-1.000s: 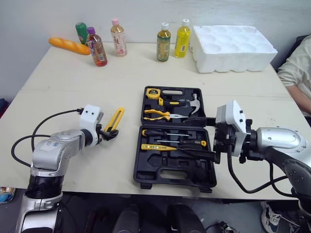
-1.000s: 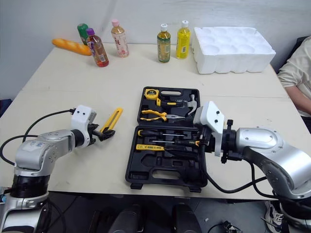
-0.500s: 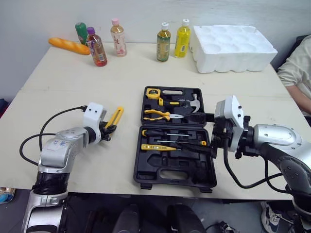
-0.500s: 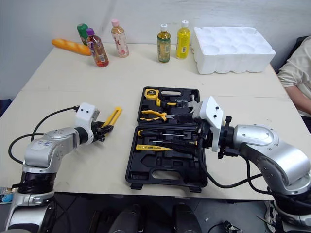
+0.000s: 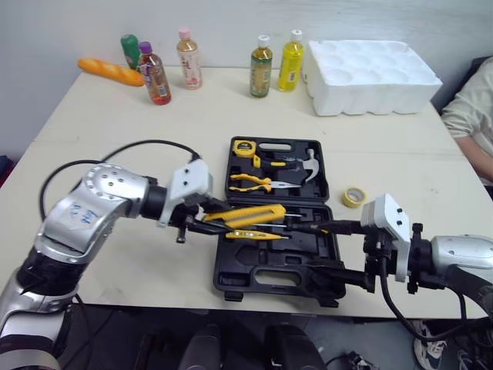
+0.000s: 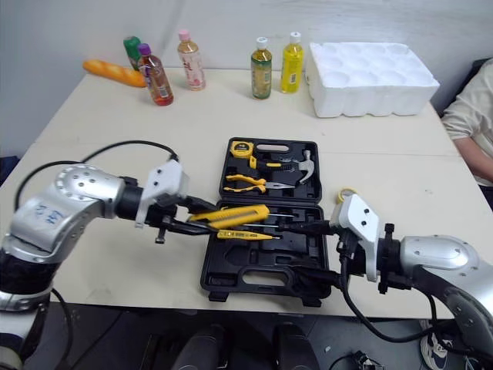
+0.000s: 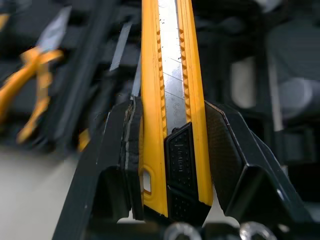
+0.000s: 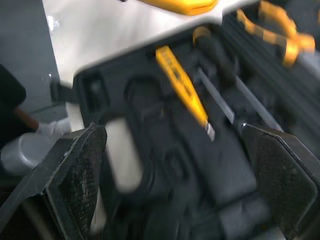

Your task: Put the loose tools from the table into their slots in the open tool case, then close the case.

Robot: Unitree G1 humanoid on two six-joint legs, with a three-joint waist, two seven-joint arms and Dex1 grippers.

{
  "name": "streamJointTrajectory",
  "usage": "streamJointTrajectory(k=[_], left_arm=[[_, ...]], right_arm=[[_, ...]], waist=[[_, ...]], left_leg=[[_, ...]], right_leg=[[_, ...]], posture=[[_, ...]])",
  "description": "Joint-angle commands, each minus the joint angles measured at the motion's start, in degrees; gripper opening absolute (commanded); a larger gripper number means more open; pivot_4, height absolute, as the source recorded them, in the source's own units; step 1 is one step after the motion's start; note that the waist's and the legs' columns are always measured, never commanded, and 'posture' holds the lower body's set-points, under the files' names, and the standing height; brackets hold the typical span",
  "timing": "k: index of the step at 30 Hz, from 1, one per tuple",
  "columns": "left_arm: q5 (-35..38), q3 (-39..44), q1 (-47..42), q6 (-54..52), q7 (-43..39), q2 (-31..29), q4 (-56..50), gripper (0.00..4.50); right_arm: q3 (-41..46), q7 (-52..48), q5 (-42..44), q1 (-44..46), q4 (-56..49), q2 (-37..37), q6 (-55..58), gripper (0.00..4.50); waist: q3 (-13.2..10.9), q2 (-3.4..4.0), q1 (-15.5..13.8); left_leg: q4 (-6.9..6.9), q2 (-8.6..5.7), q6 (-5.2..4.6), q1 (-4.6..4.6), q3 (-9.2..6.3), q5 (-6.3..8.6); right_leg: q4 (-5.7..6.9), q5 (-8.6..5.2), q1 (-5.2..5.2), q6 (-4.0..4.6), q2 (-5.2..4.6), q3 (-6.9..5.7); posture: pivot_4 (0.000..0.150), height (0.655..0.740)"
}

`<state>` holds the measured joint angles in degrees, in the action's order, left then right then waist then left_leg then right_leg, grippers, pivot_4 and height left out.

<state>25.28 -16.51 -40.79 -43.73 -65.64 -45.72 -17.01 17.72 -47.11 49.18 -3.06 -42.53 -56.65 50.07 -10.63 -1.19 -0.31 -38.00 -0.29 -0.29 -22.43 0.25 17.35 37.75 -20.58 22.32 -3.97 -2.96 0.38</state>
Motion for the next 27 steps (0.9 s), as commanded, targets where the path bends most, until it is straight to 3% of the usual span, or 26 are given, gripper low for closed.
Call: streamJointTrajectory(k=[1,6,19,21,26,27], left_arm=[[-3.1,-8.5,-4.9,-3.3,-1.5,4.3,2.7,1.34],[-7.7,-14.4,-7.7,-4.3,-0.1,8.8,6.7,1.34],[-10.4,-16.5,-6.5,-7.6,0.1,9.9,6.6,1.34],[-10.4,-16.3,-6.3,-7.6,0.3,10.2,6.9,2.37],[-8.5,-13.4,-6.3,-6.2,-1.0,10.5,6.5,4.39],[-7.1,-11.5,-6.4,-6.0,-2.0,10.2,6.3,4.45]], right_arm=[[7.0,-0.7,3.5,-5.8,-4.6,-0.7,1.9,4.5],[10.5,1.6,3.8,-11.0,-7.4,0.2,1.9,4.5],[10.0,5.0,2.5,-10.4,-5.3,0.5,1.2,4.5],[9.6,4.8,2.3,-9.9,-5.1,0.3,1.1,4.5],[9.4,2.8,3.0,-9.7,-5.0,-0.2,0.6,4.5],[9.4,2.3,3.4,-9.5,-5.0,-0.4,0.6,4.5]], waist=[[0.0,0.0,0.1],[0.0,-0.02,0.8],[0.0,-0.02,0.3],[0.0,-0.02,0.3],[0.0,-0.02,0.3],[0.0,-0.02,0.3]], left_leg=[[-0.01,0.03,-0.01,0.0,0.02,-0.01],[-0.03,0.12,-0.01,0.05,0.03,-0.02],[-0.04,0.13,0.06,0.06,-0.02,-0.06],[-0.05,0.13,0.06,0.06,-0.02,-0.05],[-0.05,0.13,0.07,0.06,-0.02,-0.06],[-0.06,0.13,0.07,0.06,-0.02,-0.06]], right_leg=[[0.02,0.01,0.01,-0.01,0.08,0.05],[0.11,0.02,0.04,-0.04,0.34,0.22],[0.13,0.02,0.08,-0.04,0.35,0.29],[0.14,0.02,0.08,-0.04,0.35,0.28],[0.14,0.02,0.08,-0.04,0.36,0.28],[0.15,0.02,0.08,-0.04,0.36,0.28]], posture=[[0.15,0.74],[0.15,0.74],[0.15,0.74],[0.15,0.74],[0.15,0.74],[0.15,0.74]])
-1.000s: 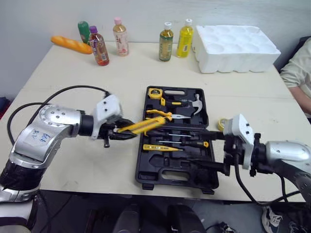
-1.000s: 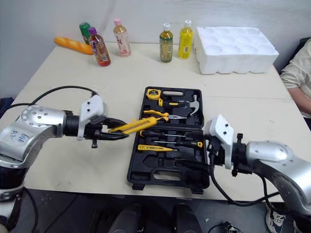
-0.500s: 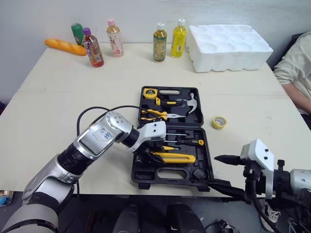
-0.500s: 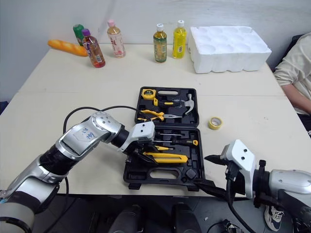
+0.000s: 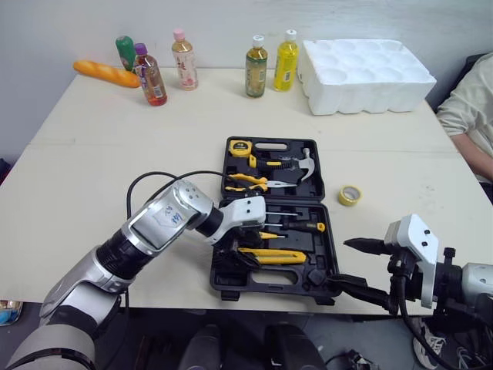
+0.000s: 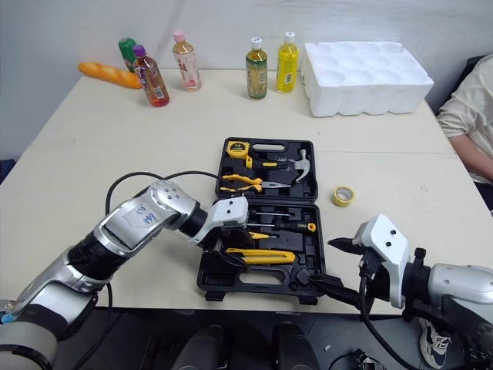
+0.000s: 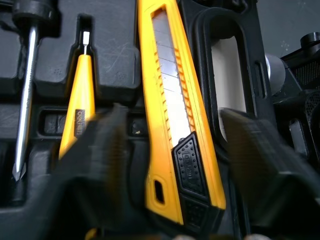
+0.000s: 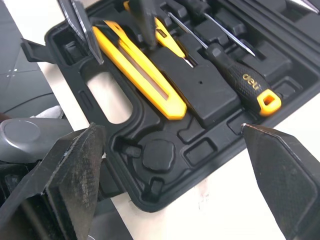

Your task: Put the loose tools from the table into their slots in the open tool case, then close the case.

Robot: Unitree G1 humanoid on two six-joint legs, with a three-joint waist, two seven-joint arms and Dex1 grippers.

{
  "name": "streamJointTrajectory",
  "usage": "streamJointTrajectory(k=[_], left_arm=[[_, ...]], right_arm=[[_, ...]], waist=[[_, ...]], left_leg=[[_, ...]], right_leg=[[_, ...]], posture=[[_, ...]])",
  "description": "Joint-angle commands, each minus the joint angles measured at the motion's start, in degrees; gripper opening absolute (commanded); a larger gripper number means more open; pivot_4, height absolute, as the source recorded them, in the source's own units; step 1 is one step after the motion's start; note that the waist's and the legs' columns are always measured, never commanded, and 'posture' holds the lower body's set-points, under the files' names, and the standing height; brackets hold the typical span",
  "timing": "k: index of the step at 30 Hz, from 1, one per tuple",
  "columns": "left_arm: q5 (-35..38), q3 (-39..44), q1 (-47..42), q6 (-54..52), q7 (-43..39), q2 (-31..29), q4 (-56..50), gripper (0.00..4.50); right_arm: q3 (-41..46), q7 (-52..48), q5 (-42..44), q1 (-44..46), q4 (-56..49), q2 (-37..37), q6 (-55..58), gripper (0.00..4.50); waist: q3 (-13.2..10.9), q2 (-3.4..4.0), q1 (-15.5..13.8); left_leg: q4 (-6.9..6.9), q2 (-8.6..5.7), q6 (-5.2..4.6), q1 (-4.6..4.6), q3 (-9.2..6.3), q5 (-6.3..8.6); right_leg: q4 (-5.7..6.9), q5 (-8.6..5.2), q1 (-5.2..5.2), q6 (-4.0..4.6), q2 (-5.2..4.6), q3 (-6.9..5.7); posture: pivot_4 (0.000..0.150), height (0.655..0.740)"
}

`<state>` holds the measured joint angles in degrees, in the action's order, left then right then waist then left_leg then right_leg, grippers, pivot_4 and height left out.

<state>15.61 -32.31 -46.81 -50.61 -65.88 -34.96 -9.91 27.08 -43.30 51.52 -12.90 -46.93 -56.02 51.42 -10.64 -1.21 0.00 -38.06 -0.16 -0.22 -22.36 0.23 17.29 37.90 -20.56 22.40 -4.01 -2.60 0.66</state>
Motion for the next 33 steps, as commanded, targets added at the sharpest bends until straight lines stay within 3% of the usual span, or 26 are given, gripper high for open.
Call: streamJointTrajectory(k=[1,6,7,9,17,30,33], left_arm=[[3.6,5.6,-0.4,1.1,-2.5,-0.7,-1.0,4.45],[3.6,9.1,3.9,15.5,-6.4,-0.8,0.0,4.45],[4.9,10.7,5.7,18.2,-7.1,0.3,0.8,4.2],[7.3,13.6,8.5,22.0,-7.8,2.7,2.9,3.66],[5.4,13.0,11.1,25.5,-7.9,4.7,7.0,0.13],[-1.3,9.7,13.0,29.2,-6.8,4.9,9.9,0.05],[-9.3,4.3,13.0,30.9,-6.3,2.1,11.9,0.05]], right_arm=[[0.0,-1.9,1.2,0.5,-0.7,-1.1,-0.8,4.5],[-0.7,-1.9,0.2,1.0,-0.4,-0.8,-1.2,4.5],[-1.0,-2.1,0.0,1.0,-0.4,-0.8,-1.3,4.5],[-1.5,-2.4,-0.3,1.1,-0.5,-0.9,-1.5,4.5],[-1.6,-3.1,-0.7,1.3,-0.2,-1.2,-2.1,4.5],[-2.0,-3.7,-1.8,1.4,-0.3,-1.2,-2.2,4.5],[-1.8,-3.7,-1.9,1.3,-0.4,-1.2,-2.1,4.5]], waist=[[0.0,0.0,0.0],[0.0,0.01,0.1],[0.0,0.01,0.0],[0.0,0.01,-0.1],[0.0,0.0,-0.1],[0.0,0.0,0.0],[0.0,-0.02,-0.1]], left_leg=[[0.0,0.0,0.0,0.0,0.0,0.0],[0.0,0.01,0.05,0.03,0.01,-0.03],[0.01,0.01,0.17,0.03,0.01,-0.1],[-0.01,0.01,0.18,0.03,0.02,-0.1],[-0.05,0.0,-0.01,0.01,0.0,0.01],[-0.05,0.0,-0.01,0.02,0.0,0.01],[-0.05,0.0,-0.01,0.03,-0.01,0.01]], right_leg=[[0.0,0.0,0.0,0.0,0.0,0.0],[0.0,0.0,0.0,0.0,0.0,0.0],[-0.02,0.0,-0.01,0.0,-0.01,0.0],[-0.01,0.0,-0.02,0.0,-0.02,-0.01],[-0.01,0.0,-0.03,-0.01,-0.03,-0.04],[0.01,0.01,-0.03,-0.01,-0.03,-0.04],[0.0,0.01,-0.03,-0.01,-0.03,-0.04]], posture=[[0.15,0.74],[0.15,0.74],[0.15,0.74],[0.15,0.74],[0.15,0.74],[0.15,0.74],[0.15,0.74]])
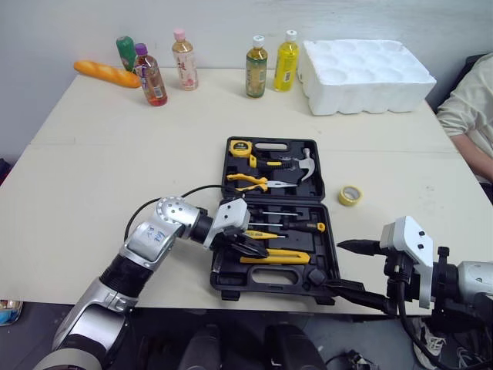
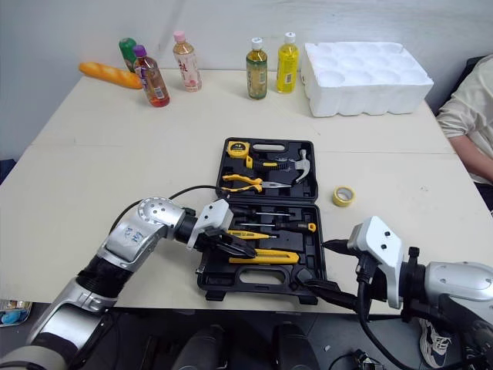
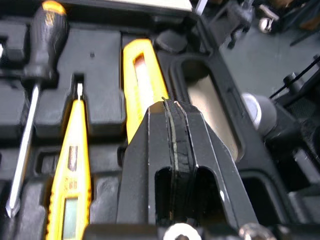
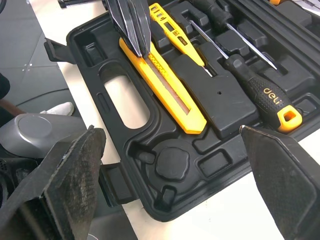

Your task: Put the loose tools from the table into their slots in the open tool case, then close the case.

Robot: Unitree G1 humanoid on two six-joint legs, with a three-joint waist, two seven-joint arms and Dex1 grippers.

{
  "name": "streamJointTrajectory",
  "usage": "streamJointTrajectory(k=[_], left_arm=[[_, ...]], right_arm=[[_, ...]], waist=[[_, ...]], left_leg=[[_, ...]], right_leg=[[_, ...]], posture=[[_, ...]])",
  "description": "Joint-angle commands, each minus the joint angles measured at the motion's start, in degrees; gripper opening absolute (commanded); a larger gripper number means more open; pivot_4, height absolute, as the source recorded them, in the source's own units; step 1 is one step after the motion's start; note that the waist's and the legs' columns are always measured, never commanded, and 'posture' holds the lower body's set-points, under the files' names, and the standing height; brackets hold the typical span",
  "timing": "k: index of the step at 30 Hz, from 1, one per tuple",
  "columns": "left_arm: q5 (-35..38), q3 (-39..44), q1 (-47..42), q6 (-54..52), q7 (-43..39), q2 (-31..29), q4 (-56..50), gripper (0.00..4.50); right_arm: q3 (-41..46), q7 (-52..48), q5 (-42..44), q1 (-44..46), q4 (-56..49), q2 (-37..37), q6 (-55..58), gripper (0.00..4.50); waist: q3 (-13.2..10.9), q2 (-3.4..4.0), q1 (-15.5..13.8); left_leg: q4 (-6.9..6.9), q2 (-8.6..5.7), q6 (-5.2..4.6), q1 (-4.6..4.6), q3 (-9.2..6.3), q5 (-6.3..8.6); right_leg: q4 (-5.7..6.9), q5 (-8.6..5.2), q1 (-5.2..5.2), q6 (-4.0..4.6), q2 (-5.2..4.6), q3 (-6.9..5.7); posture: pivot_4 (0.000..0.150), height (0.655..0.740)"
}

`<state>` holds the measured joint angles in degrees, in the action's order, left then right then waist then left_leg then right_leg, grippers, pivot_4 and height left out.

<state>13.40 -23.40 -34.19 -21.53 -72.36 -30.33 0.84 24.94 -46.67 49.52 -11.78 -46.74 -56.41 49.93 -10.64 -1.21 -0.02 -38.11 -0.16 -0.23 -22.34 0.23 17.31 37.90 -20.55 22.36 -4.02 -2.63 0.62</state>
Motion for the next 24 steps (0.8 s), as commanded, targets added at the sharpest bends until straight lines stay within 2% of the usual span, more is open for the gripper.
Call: streamJointTrajectory(k=[1,4,7,13,15,17,22,24], left_arm=[[-8.2,-5.6,0.5,1.1,0.4,-3.0,1.1,0.05],[-9.8,-7.3,1.2,-0.3,1.1,-3.5,0.5,0.05],[-11.8,-7.9,1.4,1.9,2.1,-3.8,1.0,0.05],[-7.5,-3.4,1.0,1.5,3.0,-1.9,0.6,0.05],[2.4,4.8,2.2,-3.9,1.3,-2.3,-4.5,0.64],[8.5,11.5,3.3,-8.3,1.5,-3.8,-8.2,1.25],[18.5,27.7,9.0,-19.3,5.5,-10.1,-10.8,3.52],[18.5,33.2,12.9,-20.6,6.6,-14.1,-8.8,4.48]], right_arm=[[0.3,-0.4,0.1,-0.1,-0.6,-0.9,-0.5,4.5],[0.4,-0.6,-0.2,-0.8,-0.8,-1.0,-0.6,4.5],[0.3,-0.3,-0.3,-0.9,-0.9,-1.0,-0.6,4.5],[0.5,-0.2,-0.7,-0.9,-0.8,-0.8,-0.8,4.5],[2.4,-0.1,-1.8,-0.7,0.8,-0.3,-1.9,4.5],[6.4,-2.1,-3.2,-1.7,3.8,-0.9,-2.9,4.5],[15.8,-9.0,-6.8,-5.3,13.3,-2.6,-5.2,4.5],[18.2,-11.3,-9.2,-6.7,17.8,-3.1,-7.0,4.5]], waist=[[0.1,-0.03,0.0],[0.2,0.06,0.2],[0.4,0.08,0.2],[0.7,0.23,0.1],[0.7,0.23,0.3],[0.6,0.21,0.5],[0.5,0.28,0.1],[0.5,0.29,0.4]], left_leg=[[0.01,0.0,0.0,0.03,0.0,0.0],[0.13,0.0,-0.07,0.43,0.02,0.06],[0.4,0.05,-0.09,1.22,0.0,0.13],[0.44,0.07,-0.08,1.27,-0.04,0.15],[0.43,0.07,-0.07,1.24,-0.05,0.15],[0.43,0.09,-0.07,1.07,-0.03,0.14],[0.38,0.09,-0.01,0.86,-0.09,0.11],[0.43,0.09,-0.01,0.89,-0.08,0.12]], right_leg=[[-0.01,0.0,-0.04,0.0,0.0,0.0],[-0.13,0.0,-0.42,0.0,0.0,0.03],[-0.44,-0.02,-1.24,0.02,0.01,0.01],[-0.54,-0.02,-1.35,0.01,0.0,-0.02],[-0.54,-0.02,-1.32,0.01,0.0,-0.03],[-0.46,-0.02,-1.09,0.01,0.0,-0.02],[-0.46,-0.02,-0.92,0.01,-0.01,-0.09],[-0.48,-0.02,-0.93,0.01,-0.02,-0.07]], posture=[[0.15,0.74],[0.15,0.74],[0.15,0.74],[0.15,0.74],[0.15,0.74],[0.15,0.74],[0.15,0.74],[0.15,0.74]])
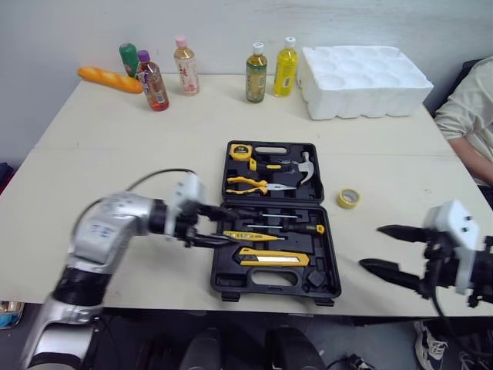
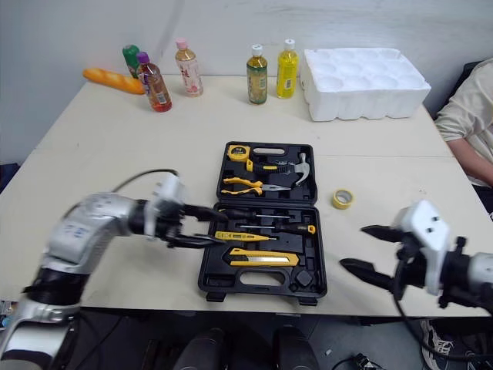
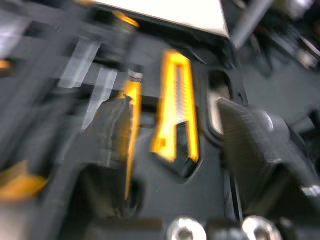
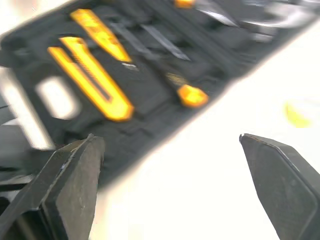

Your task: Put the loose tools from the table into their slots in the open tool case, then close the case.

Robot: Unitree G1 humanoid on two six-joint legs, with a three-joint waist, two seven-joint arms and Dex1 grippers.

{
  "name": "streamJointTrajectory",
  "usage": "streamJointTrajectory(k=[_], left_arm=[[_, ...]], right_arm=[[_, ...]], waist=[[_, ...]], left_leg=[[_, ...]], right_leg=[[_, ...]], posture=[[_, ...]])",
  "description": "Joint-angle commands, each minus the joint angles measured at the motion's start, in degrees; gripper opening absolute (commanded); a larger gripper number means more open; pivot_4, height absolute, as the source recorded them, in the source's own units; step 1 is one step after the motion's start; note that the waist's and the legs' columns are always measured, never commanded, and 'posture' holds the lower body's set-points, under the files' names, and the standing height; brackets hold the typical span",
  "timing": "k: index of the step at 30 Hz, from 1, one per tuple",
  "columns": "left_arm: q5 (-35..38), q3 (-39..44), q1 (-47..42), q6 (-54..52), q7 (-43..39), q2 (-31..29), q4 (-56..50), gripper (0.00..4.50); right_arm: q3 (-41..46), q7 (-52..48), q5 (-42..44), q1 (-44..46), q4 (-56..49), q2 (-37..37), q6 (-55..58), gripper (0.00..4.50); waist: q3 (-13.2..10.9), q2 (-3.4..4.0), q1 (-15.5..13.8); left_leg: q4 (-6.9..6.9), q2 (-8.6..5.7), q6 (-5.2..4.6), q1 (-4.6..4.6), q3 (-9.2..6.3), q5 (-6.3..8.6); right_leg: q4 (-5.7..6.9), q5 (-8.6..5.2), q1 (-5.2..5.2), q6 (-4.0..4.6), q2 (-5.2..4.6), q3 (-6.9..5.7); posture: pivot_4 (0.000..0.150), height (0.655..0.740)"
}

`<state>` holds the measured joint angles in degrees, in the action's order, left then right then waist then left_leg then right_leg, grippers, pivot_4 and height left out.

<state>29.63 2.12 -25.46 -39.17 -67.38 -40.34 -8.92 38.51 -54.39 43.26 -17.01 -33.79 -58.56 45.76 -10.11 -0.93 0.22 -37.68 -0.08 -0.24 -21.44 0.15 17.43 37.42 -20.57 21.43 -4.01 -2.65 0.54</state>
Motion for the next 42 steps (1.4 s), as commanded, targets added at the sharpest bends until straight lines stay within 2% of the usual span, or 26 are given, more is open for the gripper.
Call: streamJointTrajectory(k=[1,4,9,12,15,20,24,26,28,31,33,36,39,42], left_arm=[[1.2,9.1,6.1,-2.8,2.2,-6.0,1.9,4.48],[-5.6,11.5,11.9,5.3,2.4,-13.1,7.8,4.48],[-10.3,16.2,19.4,14.5,2.9,-19.4,12.0,4.48],[-9.9,17.9,19.9,15.3,4.8,-18.6,12.8,4.48],[-8.6,18.6,18.9,14.7,6.8,-17.0,11.8,4.48],[-4.1,16.4,15.1,10.3,6.4,-15.1,4.2,4.48],[-3.6,9.4,8.3,10.0,5.1,-13.9,-2.8,4.48],[-1.7,7.2,4.2,7.8,5.2,-12.4,-4.4,4.48],[1.5,4.5,-1.2,5.3,4.3,-10.0,-6.2,4.48],[3.6,0.6,-8.6,3.2,3.4,-5.8,-6.2,4.48],[3.9,-1.3,-11.4,2.9,3.9,-3.1,-6.2,4.48],[3.8,-3.5,-13.5,3.6,4.4,0.2,-6.8,4.48],[2.6,-4.5,-13.9,4.4,4.8,1.7,-6.6,4.48],[2.6,-4.8,-13.7,4.7,4.9,2.1,-6.6,4.48]], right_arm=[[5.5,-4.6,-4.3,-2.1,7.5,-1.1,-3.9,4.5],[7.2,-7.7,-9.3,-4.0,15.5,-2.0,-8.4,4.5],[8.8,-10.1,-13.7,-4.4,23.2,-2.9,-12.6,4.5],[7.6,-9.5,-17.0,-3.4,26.7,-2.8,-16.5,4.5],[6.0,-10.5,-16.4,-1.7,28.7,-3.1,-15.1,4.5],[1.3,-15.3,-15.7,4.2,28.5,-7.2,-17.1,4.5],[-9.6,-21.4,-17.1,17.9,34.8,-16.7,-21.3,4.5],[-16.6,-23.4,-18.0,25.9,37.2,-18.6,-22.4,4.5],[-26.4,-27.0,-21.1,37.7,39.5,-18.9,-23.5,4.5],[-41.6,-35.9,-28.4,57.5,45.5,-15.9,-24.2,4.5],[-50.6,-38.0,-32.2,67.5,50.4,-12.8,-24.5,4.5],[-62.1,-38.1,-36.1,76.3,56.3,-9.1,-30.1,4.5],[-68.8,-38.1,-37.2,82.5,61.7,-5.5,-32.4,4.5],[-74.3,-38.1,-39.2,86.4,66.9,-2.7,-36.5,4.5]], waist=[[0.0,0.0,0.2],[0.0,0.02,0.1],[-0.1,0.05,0.0],[-0.1,0.1,-0.1],[-0.1,0.11,0.0],[-0.2,0.24,0.2],[-0.2,0.46,0.8],[-0.2,0.45,1.2],[-0.3,0.44,1.4],[-0.5,0.52,1.8],[-0.6,0.49,2.0],[-0.6,0.45,1.8],[-0.6,0.42,1.7],[-0.6,0.44,1.4]], left_leg=[[0.05,0.0,0.0,0.05,0.03,0.0],[0.17,-0.01,0.01,0.12,0.04,0.0],[0.6,-0.08,0.01,0.22,0.07,0.0],[0.69,-0.09,0.02,0.2,0.08,0.01],[0.69,-0.09,0.03,0.16,0.1,0.01],[0.67,-0.1,0.02,0.14,0.13,0.01],[0.56,-0.17,0.01,0.19,0.22,-0.01],[0.65,-0.15,0.05,0.21,0.18,-0.04],[0.65,-0.11,0.07,0.15,0.15,-0.03],[0.41,-0.13,0.1,0.07,0.26,-0.04],[0.37,-0.13,0.12,0.14,0.31,-0.05],[0.4,0.01,0.39,0.09,0.29,-0.2],[0.34,0.02,0.53,-0.14,0.35,-0.28],[-0.26,0.02,0.6,-1.1,0.36,-0.32]], right_leg=[[-0.01,0.0,0.0,0.0,0.0,0.02],[-0.03,-0.02,-0.01,0.03,-0.03,0.03],[-0.16,-0.08,0.06,0.15,-0.23,0.03],[-0.24,-0.1,0.06,0.18,-0.33,-0.04],[-0.27,-0.1,0.06,0.19,-0.42,-0.11],[-0.25,-0.09,0.06,0.18,-0.42,-0.11],[-0.08,-0.08,0.06,0.15,-0.46,-0.06],[-0.09,-0.09,0.09,0.17,-0.43,-0.1],[-0.1,-0.1,0.12,0.2,-0.34,-0.13],[0.01,-0.07,0.2,0.13,-0.27,-0.03],[0.01,-0.06,0.16,0.11,-0.18,0.03],[0.0,-0.08,0.22,0.14,-0.03,0.04],[0.06,-0.08,0.52,0.15,-0.01,0.09],[0.57,-0.08,1.44,0.15,-0.01,0.1]], posture=[[0.15,0.74],[0.15,0.74],[0.15,0.74],[0.15,0.74],[0.15,0.74],[0.15,0.74],[0.15,0.74],[0.15,0.74],[0.15,0.74],[0.15,0.74],[0.15,0.74],[0.15,0.74],[0.15,0.74],[0.15,0.74]])
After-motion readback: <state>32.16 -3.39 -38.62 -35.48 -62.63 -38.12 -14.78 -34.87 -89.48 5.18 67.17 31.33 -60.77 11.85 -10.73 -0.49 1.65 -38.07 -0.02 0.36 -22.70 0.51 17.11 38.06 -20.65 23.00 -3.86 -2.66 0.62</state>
